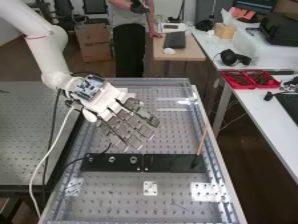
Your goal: Grab the pcb board and place it in the clear container
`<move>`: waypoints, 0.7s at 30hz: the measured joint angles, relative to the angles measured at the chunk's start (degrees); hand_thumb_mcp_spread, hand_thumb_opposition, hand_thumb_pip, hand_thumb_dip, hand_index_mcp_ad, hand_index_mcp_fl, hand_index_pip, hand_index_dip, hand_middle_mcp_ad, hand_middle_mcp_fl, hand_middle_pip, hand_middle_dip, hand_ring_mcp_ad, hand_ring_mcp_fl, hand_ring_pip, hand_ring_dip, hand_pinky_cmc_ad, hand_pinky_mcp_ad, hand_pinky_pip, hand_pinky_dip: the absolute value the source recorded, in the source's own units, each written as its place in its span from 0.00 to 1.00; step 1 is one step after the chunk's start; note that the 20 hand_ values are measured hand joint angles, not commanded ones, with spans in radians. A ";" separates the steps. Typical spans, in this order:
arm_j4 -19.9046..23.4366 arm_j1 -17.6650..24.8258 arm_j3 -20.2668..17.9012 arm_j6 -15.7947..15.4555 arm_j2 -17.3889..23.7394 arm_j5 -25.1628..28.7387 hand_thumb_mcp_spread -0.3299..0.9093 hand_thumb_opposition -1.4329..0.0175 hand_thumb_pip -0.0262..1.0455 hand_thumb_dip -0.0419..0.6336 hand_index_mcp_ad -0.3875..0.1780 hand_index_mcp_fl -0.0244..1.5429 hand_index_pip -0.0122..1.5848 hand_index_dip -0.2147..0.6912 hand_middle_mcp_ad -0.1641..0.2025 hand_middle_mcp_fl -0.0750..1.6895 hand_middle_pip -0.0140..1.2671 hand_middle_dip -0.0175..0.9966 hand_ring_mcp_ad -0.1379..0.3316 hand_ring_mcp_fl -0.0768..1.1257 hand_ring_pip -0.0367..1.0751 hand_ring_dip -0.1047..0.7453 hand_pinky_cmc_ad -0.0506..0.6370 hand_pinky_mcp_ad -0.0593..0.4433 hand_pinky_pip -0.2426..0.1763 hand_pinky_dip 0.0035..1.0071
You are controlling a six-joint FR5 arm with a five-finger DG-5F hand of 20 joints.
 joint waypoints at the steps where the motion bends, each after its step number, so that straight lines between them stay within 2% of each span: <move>1: -0.40 0.12 0.57 0.15 -0.56 0.51 0.63 0.49 0.32 0.26 0.62 0.09 0.47 0.62 0.84 0.04 0.11 0.09 0.67 0.08 0.10 0.10 0.46 0.44 0.28 0.20; 10: -6.88 0.63 5.09 3.16 -4.08 4.28 0.63 0.49 0.33 0.26 0.62 0.06 0.66 0.58 0.84 0.04 0.11 0.10 0.67 0.08 0.11 0.11 0.46 0.44 0.28 0.20; 16: -7.44 1.13 6.32 4.49 -5.97 7.74 0.63 0.49 0.33 0.26 0.62 0.05 0.72 0.58 0.84 0.04 0.11 0.11 0.67 0.08 0.10 0.11 0.46 0.43 0.28 0.21; 21: -7.17 1.35 7.13 4.58 -7.03 8.63 0.63 0.49 0.33 0.26 0.62 0.04 0.75 0.58 0.84 0.04 0.11 0.11 0.67 0.08 0.10 0.11 0.46 0.42 0.28 0.22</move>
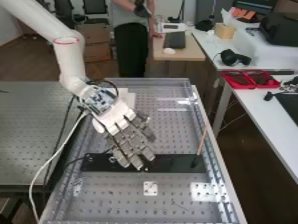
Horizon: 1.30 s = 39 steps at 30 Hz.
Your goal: Grab the pcb board and place it in the clear container
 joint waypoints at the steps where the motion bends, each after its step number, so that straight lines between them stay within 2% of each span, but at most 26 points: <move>1: 0.00 0.00 0.06 -0.12 -0.05 -0.01 0.63 0.49 0.33 0.26 0.62 0.04 0.76 0.58 0.84 0.04 0.11 0.11 0.67 0.08 0.10 0.11 0.46 0.42 0.29 0.23; 3: -0.27 0.01 0.41 -0.61 -0.33 -0.05 0.63 0.49 0.33 0.26 0.62 0.04 0.77 0.58 0.84 0.04 0.11 0.11 0.67 0.08 0.10 0.11 0.46 0.43 0.28 0.23; 8: -1.29 0.26 1.60 1.09 -1.42 0.55 0.63 0.49 0.31 0.26 0.62 0.04 0.78 0.58 0.84 0.04 0.11 0.11 0.67 0.08 0.10 0.11 0.46 0.42 0.29 0.24; 14: 0.05 0.93 3.13 -1.45 -4.13 3.89 0.63 0.49 0.31 0.26 0.62 0.03 0.82 0.58 0.84 0.04 0.11 0.13 0.67 0.08 0.10 0.12 0.45 0.42 0.29 0.29; 19: 4.78 1.40 3.24 -5.98 -4.98 6.92 0.65 0.49 0.31 0.30 0.61 0.03 0.85 0.59 0.83 0.04 0.11 0.13 0.67 0.08 0.10 0.11 0.46 0.42 0.29 0.32; 22: 10.44 1.67 2.94 -11.39 -5.36 9.70 0.65 0.48 0.31 0.30 0.61 0.03 0.87 0.60 0.83 0.04 0.11 0.14 0.67 0.08 0.10 0.12 0.46 0.42 0.29 0.34; 24: 13.44 1.76 2.84 -13.77 -5.58 11.00 0.66 0.48 0.31 0.30 0.61 0.02 0.87 0.60 0.83 0.04 0.11 0.14 0.67 0.08 0.10 0.12 0.46 0.41 0.29 0.37; 26: 15.13 1.82 2.90 -14.91 -5.87 11.87 0.66 0.48 0.31 0.30 0.61 0.02 0.88 0.61 0.83 0.04 0.11 0.14 0.67 0.08 0.11 0.12 0.46 0.41 0.29 0.39; 29: 14.10 1.83 3.40 -13.89 -6.47 12.54 0.66 0.48 0.31 0.30 0.62 0.02 0.89 0.60 0.83 0.04 0.11 0.14 0.67 0.08 0.11 0.12 0.46 0.41 0.29 0.41; 34: 6.98 1.74 5.25 -7.05 -7.98 12.99 0.66 0.48 0.30 0.30 0.62 0.02 0.90 0.62 0.83 0.04 0.11 0.15 0.67 0.08 0.11 0.12 0.46 0.41 0.29 0.42; 39: 2.25 1.47 6.54 -3.35 -9.18 12.97 0.66 0.48 0.29 0.30 0.62 0.02 0.90 0.62 0.83 0.04 0.11 0.15 0.67 0.08 0.11 0.12 0.46 0.41 0.29 0.42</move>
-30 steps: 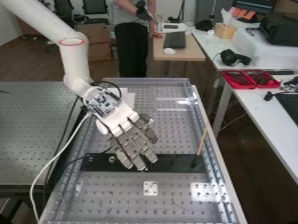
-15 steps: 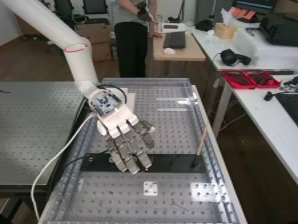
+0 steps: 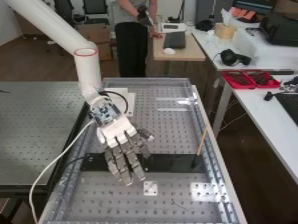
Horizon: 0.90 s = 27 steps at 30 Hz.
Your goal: Grab the pcb board and place it in the clear container
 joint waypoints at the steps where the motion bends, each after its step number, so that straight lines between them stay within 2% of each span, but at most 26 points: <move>1: -0.47 -0.06 0.13 0.27 -0.13 -0.08 0.66 0.48 0.29 0.30 0.61 0.02 0.90 0.62 0.83 0.04 0.11 0.15 0.67 0.08 0.11 0.12 0.46 0.41 0.29 0.42; 12: -6.27 -1.46 1.93 4.40 -2.01 -2.95 0.68 0.47 0.29 0.30 0.61 0.05 0.90 0.62 0.83 0.04 0.11 0.15 0.67 0.08 0.10 0.13 0.45 0.41 0.29 0.40; 27: -5.11 -2.54 1.36 3.71 -2.15 -5.45 0.70 0.46 0.30 0.33 0.61 0.10 0.84 0.56 0.83 0.04 0.11 0.15 0.67 0.08 0.10 0.13 0.46 0.39 0.29 0.34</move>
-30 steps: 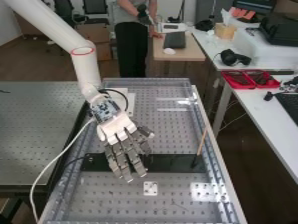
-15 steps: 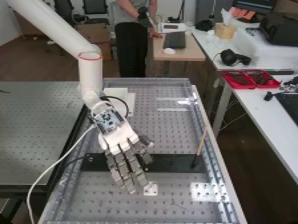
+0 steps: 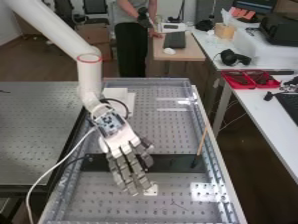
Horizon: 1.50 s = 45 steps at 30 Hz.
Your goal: Grab the pcb board and place it in the clear container
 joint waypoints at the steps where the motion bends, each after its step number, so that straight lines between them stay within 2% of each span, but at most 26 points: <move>1: 0.26 -0.07 -0.14 -0.19 0.06 -0.16 0.70 0.46 0.30 0.33 0.61 0.10 0.82 0.55 0.82 0.04 0.11 0.15 0.67 0.08 0.10 0.13 0.46 0.39 0.29 0.34; 13: 0.52 -0.73 -0.11 -0.26 -0.02 -1.59 0.70 0.46 0.31 0.34 0.57 0.14 0.79 0.52 0.82 0.04 0.11 0.15 0.67 0.08 0.10 0.13 0.46 0.39 0.29 0.29; 18: 0.84 -0.87 -0.05 -0.29 -0.23 -1.81 0.70 0.45 0.31 0.34 0.56 0.18 0.77 0.52 0.83 0.04 0.11 0.16 0.67 0.08 0.11 0.14 0.46 0.40 0.29 0.28; 24: 1.85 -1.02 -0.27 -0.91 -0.25 -1.96 0.71 0.46 0.31 0.34 0.56 0.24 0.74 0.52 0.79 0.04 0.12 0.16 0.67 0.08 0.11 0.14 0.46 0.40 0.29 0.27; 34: 1.38 -1.17 -0.05 -0.41 -0.40 -2.37 0.72 0.45 0.31 0.36 0.53 0.28 0.72 0.51 0.79 0.04 0.12 0.16 0.67 0.08 0.11 0.14 0.46 0.39 0.32 0.25; 45: 2.25 -1.27 0.14 -1.37 -0.48 -2.65 0.72 0.45 0.31 0.36 0.53 0.28 0.72 0.51 0.79 0.04 0.12 0.16 0.67 0.08 0.11 0.14 0.46 0.39 0.32 0.22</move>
